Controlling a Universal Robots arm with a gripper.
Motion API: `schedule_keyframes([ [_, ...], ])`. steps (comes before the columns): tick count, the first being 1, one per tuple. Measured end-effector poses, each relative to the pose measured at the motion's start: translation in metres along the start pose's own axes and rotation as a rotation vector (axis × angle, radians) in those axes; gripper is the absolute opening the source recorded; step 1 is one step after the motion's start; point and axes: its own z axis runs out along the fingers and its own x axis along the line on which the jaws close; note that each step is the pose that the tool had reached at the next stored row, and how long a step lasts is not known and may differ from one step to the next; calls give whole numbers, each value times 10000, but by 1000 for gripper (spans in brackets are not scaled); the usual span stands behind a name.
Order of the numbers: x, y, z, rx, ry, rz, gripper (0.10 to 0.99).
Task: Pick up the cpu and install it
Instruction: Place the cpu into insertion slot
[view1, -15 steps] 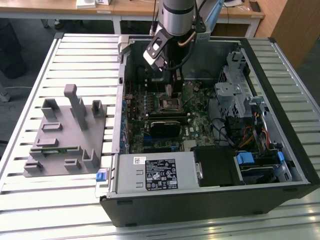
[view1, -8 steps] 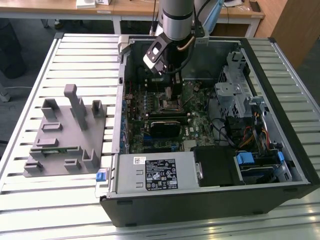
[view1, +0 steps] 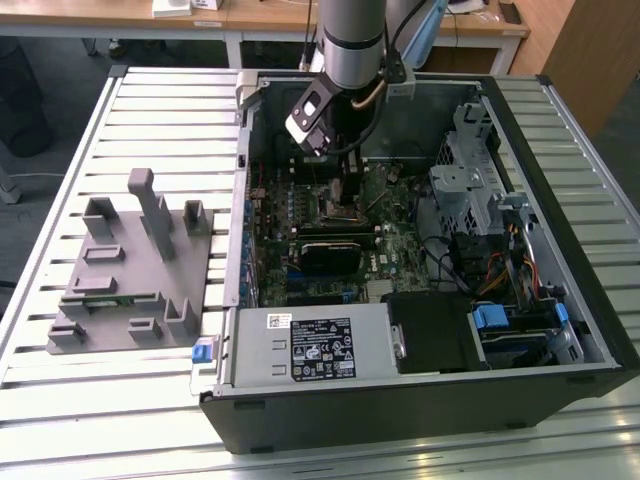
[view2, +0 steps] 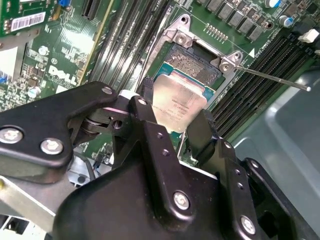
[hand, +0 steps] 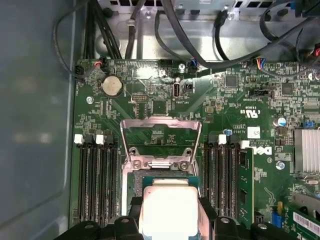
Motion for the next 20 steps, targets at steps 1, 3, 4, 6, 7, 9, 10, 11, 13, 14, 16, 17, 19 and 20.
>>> schedule_keyframes([
  [1, 3, -4, 7, -1, -5, 25, 522],
  [3, 13, -7, 21, -1, -54, 29, 522],
  [4, 21, -8, 30, 0, -68, 29, 522],
  [6, 42, -11, 56, -2, -69, 28, 522],
  [7, 49, -16, 75, -3, -69, 29, 522],
  [9, 56, -29, 108, -2, -70, 27, 522],
  [10, 56, -35, 125, -1, -71, 24, 522],
  [11, 56, -40, 141, -2, -69, 20, 522],
  [13, 56, -46, 174, -2, -69, 17, 522],
  [14, 56, -47, 189, -1, -70, 16, 522],
  [16, 56, -49, 209, -1, -69, 17, 522],
  [17, 55, -49, 217, -1, -70, 17, 522],
  [19, 55, -50, 232, -1, -72, 17, 522],
  [20, 55, -51, 238, -1, -74, 17, 522],
])
